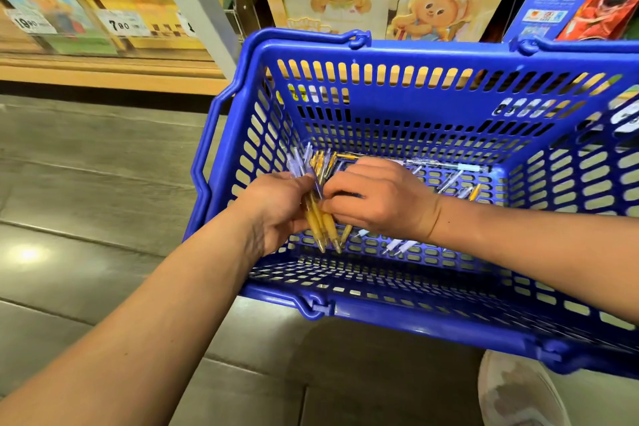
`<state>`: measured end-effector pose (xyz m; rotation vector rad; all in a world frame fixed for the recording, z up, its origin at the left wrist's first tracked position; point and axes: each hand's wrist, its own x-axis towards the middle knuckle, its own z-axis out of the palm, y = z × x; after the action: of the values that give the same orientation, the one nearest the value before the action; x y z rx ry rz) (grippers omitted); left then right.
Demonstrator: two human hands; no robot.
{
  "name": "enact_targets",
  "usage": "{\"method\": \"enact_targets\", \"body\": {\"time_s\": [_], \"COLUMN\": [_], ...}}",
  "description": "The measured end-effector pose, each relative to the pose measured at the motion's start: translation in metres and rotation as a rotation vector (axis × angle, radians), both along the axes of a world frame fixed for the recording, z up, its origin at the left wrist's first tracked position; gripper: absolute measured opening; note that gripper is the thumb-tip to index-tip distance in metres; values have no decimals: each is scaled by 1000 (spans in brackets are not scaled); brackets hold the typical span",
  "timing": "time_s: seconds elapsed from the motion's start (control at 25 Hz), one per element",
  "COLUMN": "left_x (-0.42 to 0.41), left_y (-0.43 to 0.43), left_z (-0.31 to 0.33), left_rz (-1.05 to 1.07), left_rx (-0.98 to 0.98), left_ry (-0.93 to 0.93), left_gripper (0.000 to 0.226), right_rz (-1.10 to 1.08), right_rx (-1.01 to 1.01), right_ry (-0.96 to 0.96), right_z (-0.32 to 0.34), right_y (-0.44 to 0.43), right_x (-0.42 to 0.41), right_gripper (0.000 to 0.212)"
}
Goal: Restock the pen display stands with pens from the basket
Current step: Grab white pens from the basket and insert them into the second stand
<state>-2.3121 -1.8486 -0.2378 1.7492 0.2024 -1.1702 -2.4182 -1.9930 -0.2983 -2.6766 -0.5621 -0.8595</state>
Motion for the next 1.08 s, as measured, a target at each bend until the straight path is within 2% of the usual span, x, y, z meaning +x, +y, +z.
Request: {"method": "enact_targets", "body": {"time_s": [0.16, 0.28, 0.36, 0.48, 0.56, 0.68, 0.84, 0.92, 1.0, 1.08], "left_x": [-1, 3, 6, 10, 11, 16, 18, 17, 16, 15], "left_y": [2, 2, 3, 8, 12, 16, 17, 19, 19, 17], "left_z": [3, 7, 9, 9, 10, 13, 17, 16, 14, 10], "left_rz": [-29, -11, 26, 37, 36, 66, 59, 56, 42, 29], "left_rx": [-23, -35, -50, -62, -76, -116, -153, -160, -143, -107], "left_ry": [11, -9, -20, -19, -4, 25, 45, 53, 50, 32], "left_gripper": [12, 13, 13, 14, 12, 11, 9, 5, 8, 14], "right_rz": [49, -18, -202, -455, -633, -790, -884, -905, -869, -706], "right_rx": [24, 184, 298, 375, 385, 450, 516, 612, 735, 961], "right_ry": [13, 197, 502, 1109, 1340, 1421, 1367, 1417, 1476, 1484], "right_z": [0, -8, -19, -49, -69, -88, -94, -92, -86, -74], "right_y": [0, -7, -15, -27, -26, -7, 8, 5, -3, -15], "right_x": [1, 2, 1, 3, 10, 23, 33, 39, 38, 32], "right_gripper": [8, 17, 24, 27, 38, 54, 46, 36, 30, 27]}}
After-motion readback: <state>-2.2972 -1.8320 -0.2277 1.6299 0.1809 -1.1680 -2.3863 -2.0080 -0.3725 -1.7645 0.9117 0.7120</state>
